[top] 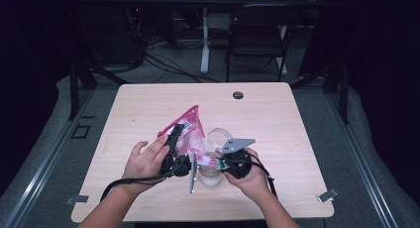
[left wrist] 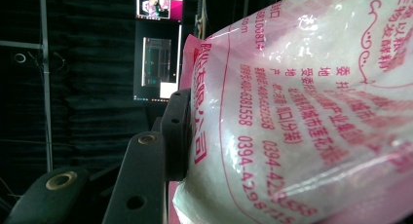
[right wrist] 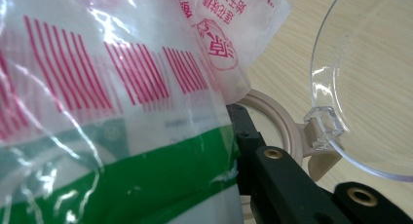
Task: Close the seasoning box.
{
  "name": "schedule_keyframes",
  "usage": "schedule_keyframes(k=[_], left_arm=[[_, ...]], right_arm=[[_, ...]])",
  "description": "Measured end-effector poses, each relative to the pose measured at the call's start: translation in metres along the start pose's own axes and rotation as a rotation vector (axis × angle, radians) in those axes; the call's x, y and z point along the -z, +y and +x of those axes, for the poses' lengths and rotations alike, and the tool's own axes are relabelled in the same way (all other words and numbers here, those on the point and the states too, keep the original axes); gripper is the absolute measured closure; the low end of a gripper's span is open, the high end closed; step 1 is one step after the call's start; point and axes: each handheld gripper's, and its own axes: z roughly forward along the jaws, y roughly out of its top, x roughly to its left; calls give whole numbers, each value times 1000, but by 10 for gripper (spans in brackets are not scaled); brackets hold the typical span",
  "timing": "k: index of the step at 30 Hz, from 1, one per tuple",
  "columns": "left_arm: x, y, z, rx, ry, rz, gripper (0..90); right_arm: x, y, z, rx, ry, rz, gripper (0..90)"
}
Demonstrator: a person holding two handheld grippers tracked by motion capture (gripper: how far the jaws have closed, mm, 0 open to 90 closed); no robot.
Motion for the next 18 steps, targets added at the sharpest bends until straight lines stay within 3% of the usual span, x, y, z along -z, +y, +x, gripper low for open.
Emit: schedule_keyframes(k=[18], left_arm=[[0,4,4,-19,-5,9,623]], right_arm=[[1,0,-2,-1,2,0,900]])
